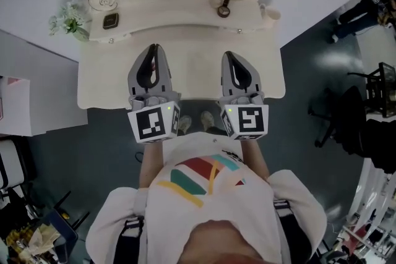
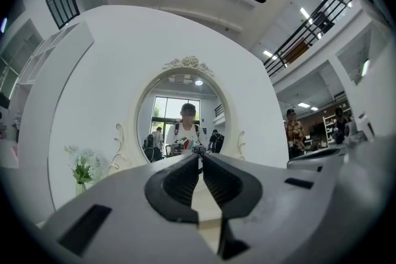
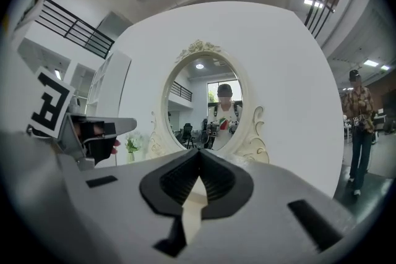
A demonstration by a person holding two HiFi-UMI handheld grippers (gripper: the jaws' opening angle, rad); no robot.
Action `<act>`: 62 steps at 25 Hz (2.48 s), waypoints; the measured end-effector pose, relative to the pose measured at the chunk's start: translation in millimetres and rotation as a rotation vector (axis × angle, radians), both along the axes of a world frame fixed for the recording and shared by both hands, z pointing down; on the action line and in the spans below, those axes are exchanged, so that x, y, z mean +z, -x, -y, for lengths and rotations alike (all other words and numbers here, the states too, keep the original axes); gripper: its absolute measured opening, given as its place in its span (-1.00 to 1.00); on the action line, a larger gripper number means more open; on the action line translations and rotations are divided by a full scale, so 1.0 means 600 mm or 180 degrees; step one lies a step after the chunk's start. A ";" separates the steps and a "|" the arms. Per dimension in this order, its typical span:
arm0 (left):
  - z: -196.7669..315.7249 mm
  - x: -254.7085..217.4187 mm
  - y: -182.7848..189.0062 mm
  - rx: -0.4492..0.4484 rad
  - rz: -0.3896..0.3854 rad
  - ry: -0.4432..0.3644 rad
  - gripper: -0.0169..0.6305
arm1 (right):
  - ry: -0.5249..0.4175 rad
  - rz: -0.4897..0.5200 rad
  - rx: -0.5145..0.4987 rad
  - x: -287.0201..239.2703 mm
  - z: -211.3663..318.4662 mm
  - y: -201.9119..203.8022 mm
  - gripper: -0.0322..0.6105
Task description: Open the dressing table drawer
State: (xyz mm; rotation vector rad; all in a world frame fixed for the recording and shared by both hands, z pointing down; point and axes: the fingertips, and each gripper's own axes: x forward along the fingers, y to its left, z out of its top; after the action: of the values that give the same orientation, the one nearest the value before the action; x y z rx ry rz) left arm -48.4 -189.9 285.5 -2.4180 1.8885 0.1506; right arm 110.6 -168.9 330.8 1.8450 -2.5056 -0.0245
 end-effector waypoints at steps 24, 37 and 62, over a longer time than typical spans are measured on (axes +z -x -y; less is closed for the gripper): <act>0.045 0.021 -0.026 0.0109 0.0072 0.0079 -0.89 | 0.0326 0.0032 0.0241 0.066 0.075 -0.065 -0.89; 0.065 0.034 -0.012 -0.0149 0.0232 0.0043 -0.89 | 0.0833 -0.0202 0.0485 0.208 0.186 -0.160 -0.60; 0.056 0.058 0.041 -0.0555 0.0325 0.0169 -0.89 | 0.1945 -0.0392 0.0637 0.453 0.294 -0.220 -0.58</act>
State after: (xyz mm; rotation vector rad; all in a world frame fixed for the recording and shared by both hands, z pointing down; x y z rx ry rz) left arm -72.8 -223.3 320.2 -2.2309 2.0688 -0.0327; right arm 242.9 -345.2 602.8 1.7379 -1.9294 0.5463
